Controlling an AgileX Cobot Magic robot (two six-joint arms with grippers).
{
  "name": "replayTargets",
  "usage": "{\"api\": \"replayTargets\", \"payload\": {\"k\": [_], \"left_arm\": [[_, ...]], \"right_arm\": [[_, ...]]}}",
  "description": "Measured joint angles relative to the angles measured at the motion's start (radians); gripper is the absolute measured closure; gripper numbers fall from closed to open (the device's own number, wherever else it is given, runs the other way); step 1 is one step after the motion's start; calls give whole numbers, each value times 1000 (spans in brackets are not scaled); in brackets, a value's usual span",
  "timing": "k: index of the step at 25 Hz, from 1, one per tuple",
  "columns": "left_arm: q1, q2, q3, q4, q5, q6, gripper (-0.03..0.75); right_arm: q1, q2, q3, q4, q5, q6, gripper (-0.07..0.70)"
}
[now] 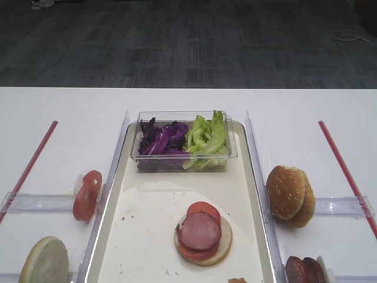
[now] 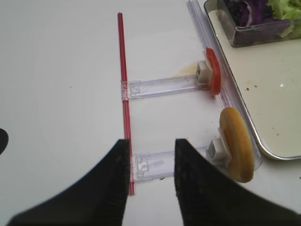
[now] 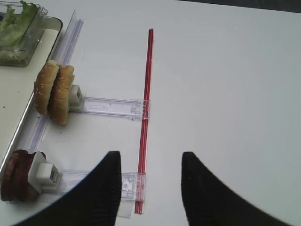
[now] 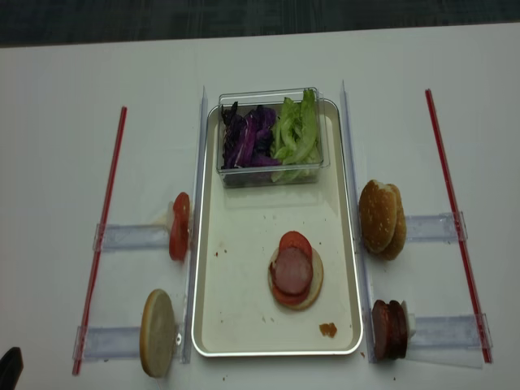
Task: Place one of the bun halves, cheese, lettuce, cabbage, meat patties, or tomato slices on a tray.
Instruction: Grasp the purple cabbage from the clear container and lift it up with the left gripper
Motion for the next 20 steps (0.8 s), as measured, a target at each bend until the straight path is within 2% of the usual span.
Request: {"api": "replayTargets", "payload": {"k": [20], "left_arm": [[0,0,0,0,0,0,491]], "right_arm": [[0,0,0,0,0,0,303]]}}
